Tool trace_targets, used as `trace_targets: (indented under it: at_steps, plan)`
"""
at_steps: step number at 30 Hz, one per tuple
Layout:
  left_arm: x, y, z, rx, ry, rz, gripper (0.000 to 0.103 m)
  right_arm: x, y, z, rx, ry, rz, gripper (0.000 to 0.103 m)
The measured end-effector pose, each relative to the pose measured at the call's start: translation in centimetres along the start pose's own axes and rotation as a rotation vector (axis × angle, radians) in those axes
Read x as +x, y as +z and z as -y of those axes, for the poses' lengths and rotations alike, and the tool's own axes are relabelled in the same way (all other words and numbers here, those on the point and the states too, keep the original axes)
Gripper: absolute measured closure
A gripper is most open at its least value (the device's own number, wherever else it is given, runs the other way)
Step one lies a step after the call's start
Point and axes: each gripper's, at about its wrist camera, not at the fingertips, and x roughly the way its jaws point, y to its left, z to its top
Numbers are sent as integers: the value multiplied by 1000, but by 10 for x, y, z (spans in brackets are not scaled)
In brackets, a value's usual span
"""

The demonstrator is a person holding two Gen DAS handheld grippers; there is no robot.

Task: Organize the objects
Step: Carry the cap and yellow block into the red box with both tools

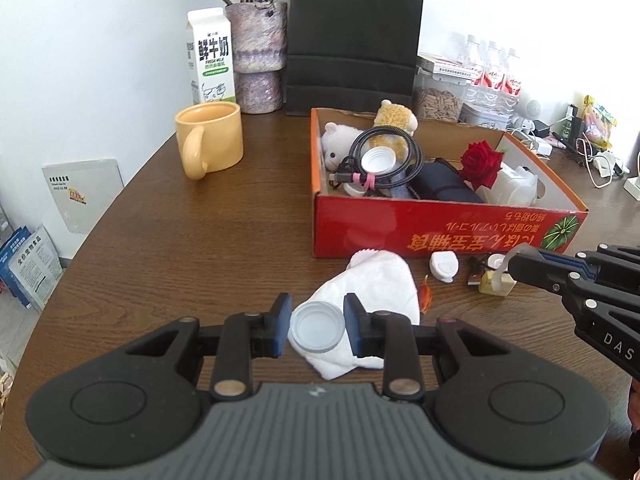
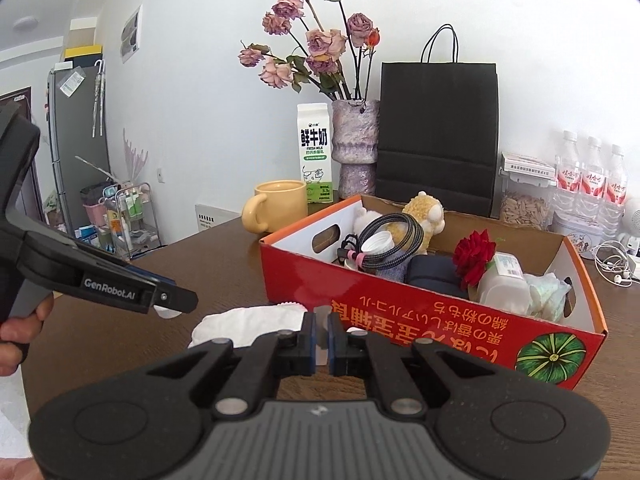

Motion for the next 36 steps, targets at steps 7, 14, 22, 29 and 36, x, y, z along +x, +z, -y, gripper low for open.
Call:
trace_targets:
  at_steps: [7,14,22,29,36]
  plan:
    - [4,20,17,35,-6,25,74,-8,11,23,16,-47,41,98]
    - [8,41,36,73,-19,51,74,-13,20,48,28,-91,74,98]
    - [24,64,55,97,-33,68,74,-6,32,71,22,-115,95,98]
    - [48,82,67,108,-40,62,74,8,43,89,3,-121,99,98]
    - [83,96,77,101,-61,50,74,31,56,111,-9,-131,103,98]
